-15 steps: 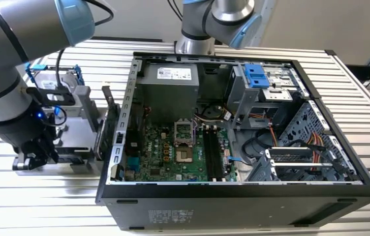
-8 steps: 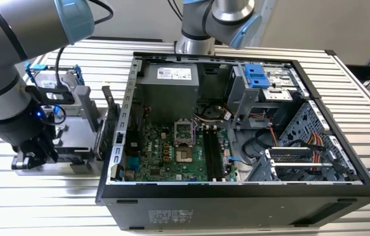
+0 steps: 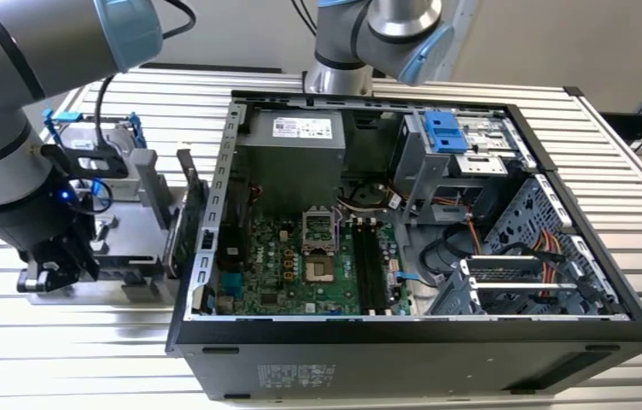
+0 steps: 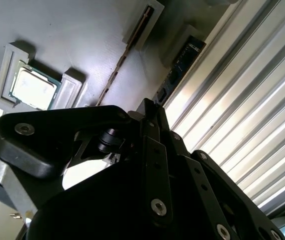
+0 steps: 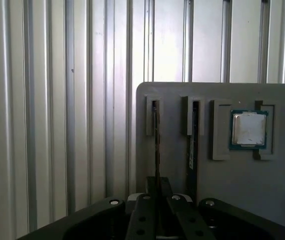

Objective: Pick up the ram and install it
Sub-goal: 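Pick up the ram and move it above insertion slot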

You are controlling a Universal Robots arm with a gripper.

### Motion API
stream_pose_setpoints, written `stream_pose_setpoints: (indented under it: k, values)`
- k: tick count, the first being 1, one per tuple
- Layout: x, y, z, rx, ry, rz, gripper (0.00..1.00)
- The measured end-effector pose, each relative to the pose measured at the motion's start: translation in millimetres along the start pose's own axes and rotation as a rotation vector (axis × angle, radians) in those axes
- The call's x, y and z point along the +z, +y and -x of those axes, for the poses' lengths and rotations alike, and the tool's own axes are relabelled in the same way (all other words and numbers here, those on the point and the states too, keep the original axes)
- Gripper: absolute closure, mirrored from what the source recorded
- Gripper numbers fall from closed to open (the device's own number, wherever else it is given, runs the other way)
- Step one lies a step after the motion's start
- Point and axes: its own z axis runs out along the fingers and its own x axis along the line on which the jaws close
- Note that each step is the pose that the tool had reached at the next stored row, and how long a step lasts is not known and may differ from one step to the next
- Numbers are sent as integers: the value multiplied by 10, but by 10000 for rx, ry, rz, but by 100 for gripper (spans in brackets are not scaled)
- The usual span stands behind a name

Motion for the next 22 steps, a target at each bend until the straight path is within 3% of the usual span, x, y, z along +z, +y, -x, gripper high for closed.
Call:
stream_pose_setpoints:
  k: [22]
  values:
    - [-155,1,4,6,1,0,100]
